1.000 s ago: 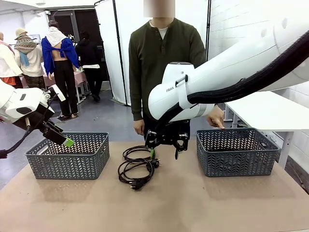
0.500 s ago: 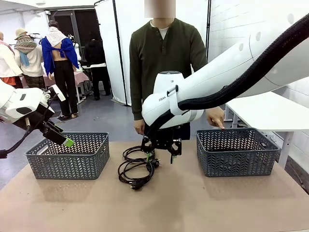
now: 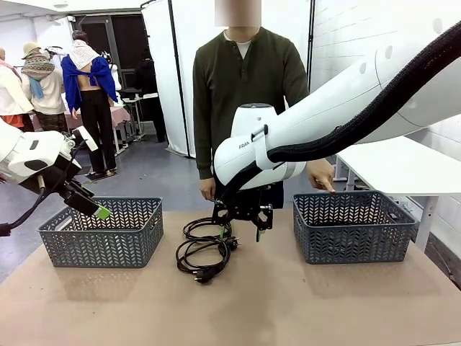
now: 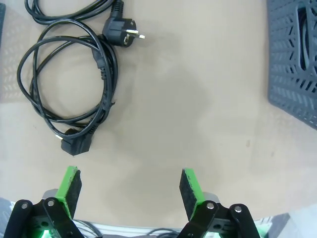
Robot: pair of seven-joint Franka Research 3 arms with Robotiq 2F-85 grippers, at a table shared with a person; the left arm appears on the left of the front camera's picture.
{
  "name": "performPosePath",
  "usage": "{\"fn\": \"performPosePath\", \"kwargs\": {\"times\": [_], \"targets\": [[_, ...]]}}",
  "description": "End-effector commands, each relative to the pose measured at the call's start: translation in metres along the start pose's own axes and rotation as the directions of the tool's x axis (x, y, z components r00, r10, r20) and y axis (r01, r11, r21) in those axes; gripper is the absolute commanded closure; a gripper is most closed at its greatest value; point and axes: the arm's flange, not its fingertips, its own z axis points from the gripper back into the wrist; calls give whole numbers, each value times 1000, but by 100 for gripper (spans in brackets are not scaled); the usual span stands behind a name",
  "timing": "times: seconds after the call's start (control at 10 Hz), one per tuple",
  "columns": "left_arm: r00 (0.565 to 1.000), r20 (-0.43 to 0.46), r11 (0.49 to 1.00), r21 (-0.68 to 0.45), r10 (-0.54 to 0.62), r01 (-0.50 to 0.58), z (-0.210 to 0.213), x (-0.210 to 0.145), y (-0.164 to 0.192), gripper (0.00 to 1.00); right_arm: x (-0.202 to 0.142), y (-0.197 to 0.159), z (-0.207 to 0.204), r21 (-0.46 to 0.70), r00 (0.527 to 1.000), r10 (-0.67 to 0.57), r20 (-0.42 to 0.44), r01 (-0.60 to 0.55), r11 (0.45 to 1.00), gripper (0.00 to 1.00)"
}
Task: Organize the cables according to human instructions.
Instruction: Pick up a bundle of cables and place it in the basket indicated by the human.
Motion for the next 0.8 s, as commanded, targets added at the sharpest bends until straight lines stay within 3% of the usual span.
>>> {"fn": "performPosePath", "kwargs": {"times": [0.0, 0.2, 0.7], "targets": [[1000, 2, 1000, -1, 6, -6, 0, -1, 2, 0, 6, 1, -5, -19, 995, -103, -2, 103, 995, 0], [1000, 2, 1000, -1, 6, -6, 0, -1, 2, 0, 12, 7, -23, -31, 969, -249, 5, 249, 968, 0], [1000, 2, 1000, -1, 6, -6, 0, -1, 2, 0, 21, 28, -53, -114, 956, -291, 34, 293, 949, 0]]}}
